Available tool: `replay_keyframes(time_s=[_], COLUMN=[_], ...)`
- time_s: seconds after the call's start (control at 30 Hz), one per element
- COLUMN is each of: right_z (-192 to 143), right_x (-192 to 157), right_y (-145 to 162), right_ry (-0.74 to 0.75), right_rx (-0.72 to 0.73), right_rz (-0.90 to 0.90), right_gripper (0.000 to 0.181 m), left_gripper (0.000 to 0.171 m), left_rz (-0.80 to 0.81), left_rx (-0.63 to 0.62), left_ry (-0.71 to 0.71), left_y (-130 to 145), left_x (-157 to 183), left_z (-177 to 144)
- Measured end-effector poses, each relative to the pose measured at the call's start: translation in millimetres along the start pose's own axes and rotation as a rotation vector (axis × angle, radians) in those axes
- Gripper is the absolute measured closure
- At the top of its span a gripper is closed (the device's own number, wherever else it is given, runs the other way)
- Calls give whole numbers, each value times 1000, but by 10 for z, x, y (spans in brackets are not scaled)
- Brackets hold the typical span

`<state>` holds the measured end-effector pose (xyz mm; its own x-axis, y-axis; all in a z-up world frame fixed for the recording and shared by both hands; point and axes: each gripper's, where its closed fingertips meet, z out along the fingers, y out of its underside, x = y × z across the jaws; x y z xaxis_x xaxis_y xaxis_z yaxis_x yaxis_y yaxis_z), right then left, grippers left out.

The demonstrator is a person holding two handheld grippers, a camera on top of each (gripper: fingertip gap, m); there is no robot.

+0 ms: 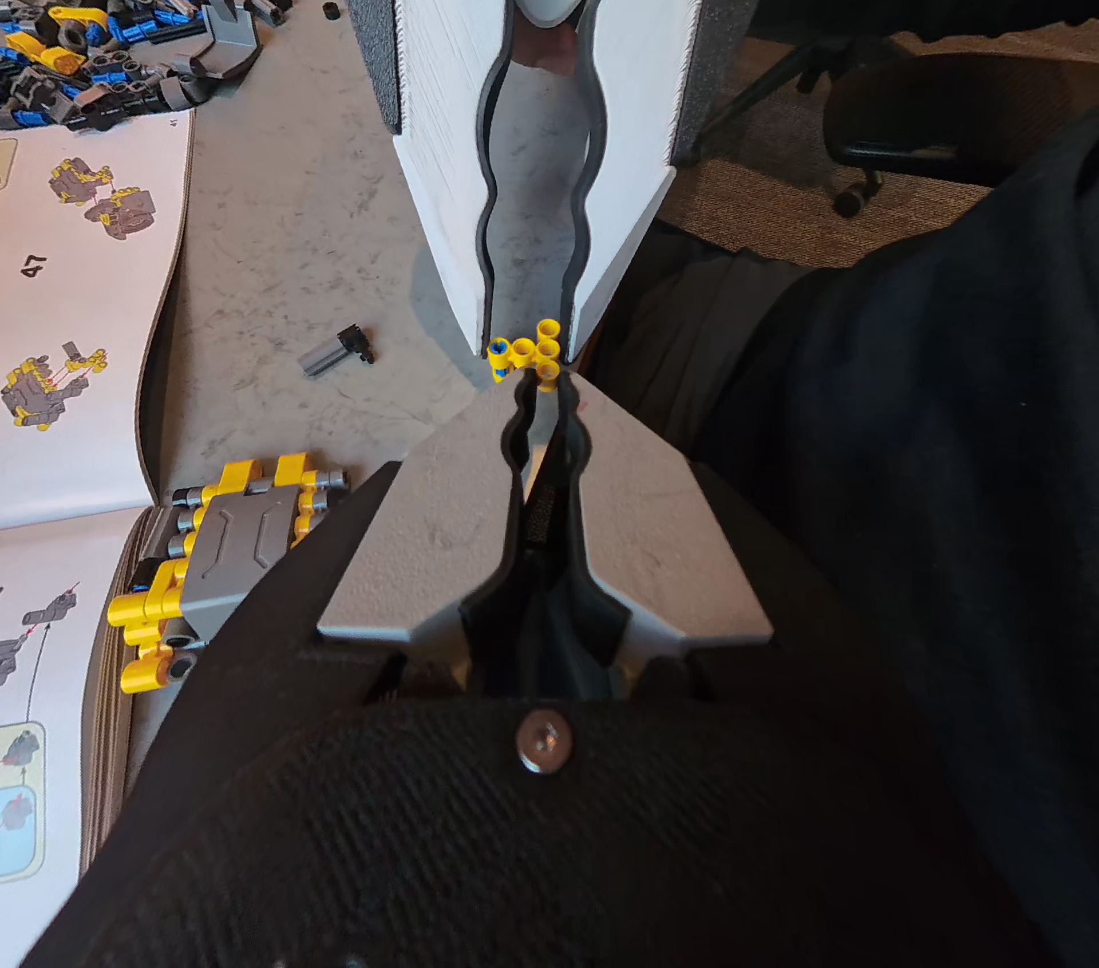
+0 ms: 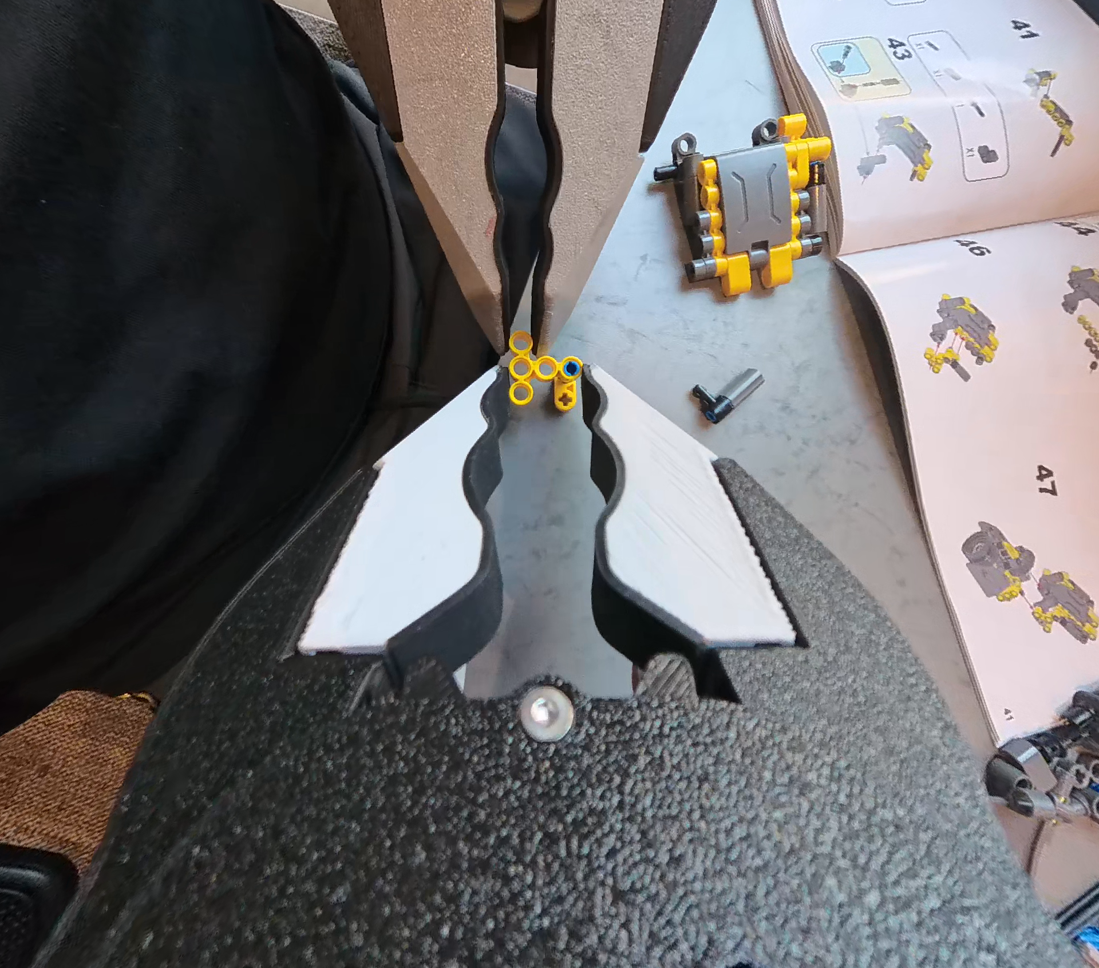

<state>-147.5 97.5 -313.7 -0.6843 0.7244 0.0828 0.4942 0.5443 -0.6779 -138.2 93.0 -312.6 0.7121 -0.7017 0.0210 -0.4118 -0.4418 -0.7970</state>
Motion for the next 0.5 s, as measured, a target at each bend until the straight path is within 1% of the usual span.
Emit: replay_keyframes(time_s=[0.03, 0.5], right_z=[-1, 5], right_x=[-1, -20], right_y=[1, 23], right_ry=[-2, -14], right_rx=[-1, -45], right_rz=[1, 15], right_gripper=[158, 159], left_gripper=[167, 167], left_rz=[0, -11], left_rx=[1, 11], left_ry=[0, 20], left_y=[-1, 0], left_x=[1, 10], left_z=[0, 9])
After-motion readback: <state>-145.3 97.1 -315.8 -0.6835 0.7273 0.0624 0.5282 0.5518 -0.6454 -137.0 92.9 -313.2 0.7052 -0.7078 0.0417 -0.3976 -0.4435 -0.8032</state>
